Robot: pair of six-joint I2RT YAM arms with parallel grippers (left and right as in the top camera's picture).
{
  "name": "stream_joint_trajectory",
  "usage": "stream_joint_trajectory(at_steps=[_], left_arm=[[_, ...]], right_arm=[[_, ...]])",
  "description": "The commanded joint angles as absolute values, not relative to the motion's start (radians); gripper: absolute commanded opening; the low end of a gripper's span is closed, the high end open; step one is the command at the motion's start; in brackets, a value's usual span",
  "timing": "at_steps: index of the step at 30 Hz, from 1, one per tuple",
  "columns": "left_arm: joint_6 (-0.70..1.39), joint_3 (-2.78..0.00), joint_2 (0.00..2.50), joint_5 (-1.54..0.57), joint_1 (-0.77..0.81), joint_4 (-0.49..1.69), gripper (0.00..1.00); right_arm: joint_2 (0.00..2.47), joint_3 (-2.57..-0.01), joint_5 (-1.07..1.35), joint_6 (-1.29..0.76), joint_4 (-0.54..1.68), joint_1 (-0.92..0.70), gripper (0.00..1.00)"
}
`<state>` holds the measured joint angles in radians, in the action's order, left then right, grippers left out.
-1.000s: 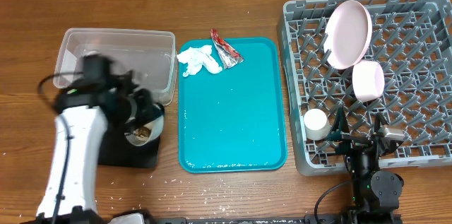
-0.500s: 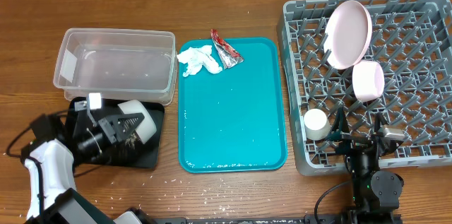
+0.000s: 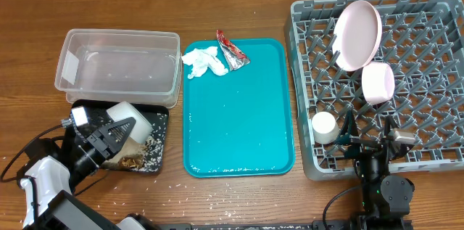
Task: Sort waste into correct bins and load items into the dishwasher
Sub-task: 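Shake the tipped bowl over the black tray with the left gripper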
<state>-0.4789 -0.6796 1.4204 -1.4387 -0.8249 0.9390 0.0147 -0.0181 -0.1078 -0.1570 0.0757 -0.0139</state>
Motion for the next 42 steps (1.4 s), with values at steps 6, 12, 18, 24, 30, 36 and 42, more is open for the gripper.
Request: stream_joint_trajectory(at_steps=[6,12,18,24,30,36,42], left_arm=[[-0.506,-0.68,1.42,-1.469,-0.831,0.97,0.04],[-0.587,-0.68,1.418,-1.558,-0.835,0.986,0.04],[-0.569,-0.683,1.418,-1.53,-0.834,0.944,0.04],[-0.518,-0.684,1.417,-1.546,-0.803,0.964,0.04],[-0.677,-0.749,1.354,-1.499,-0.619,1.155,0.04],[-0.353,-0.981,1.309,-1.255,-0.329,1.05,0.04],[0.263,-1.119,1.325,-0.96,0.046,0.472,0.04]], right_arm=[[0.003,-0.008,-0.103,-0.161,0.072,-0.01,1.0],[0.003,-0.008,-0.103,-0.161,0.072,-0.01,1.0],[0.003,-0.008,-0.103,-0.161,0.072,-0.01,1.0],[0.003,-0.008,-0.103,-0.161,0.072,-0.01,1.0],[0.003,-0.008,-0.103,-0.161,0.072,-0.01,1.0],[0.003,-0.008,-0.103,-0.161,0.072,-0.01,1.0],[0.003,-0.008,-0.103,-0.161,0.072,-0.01,1.0]])
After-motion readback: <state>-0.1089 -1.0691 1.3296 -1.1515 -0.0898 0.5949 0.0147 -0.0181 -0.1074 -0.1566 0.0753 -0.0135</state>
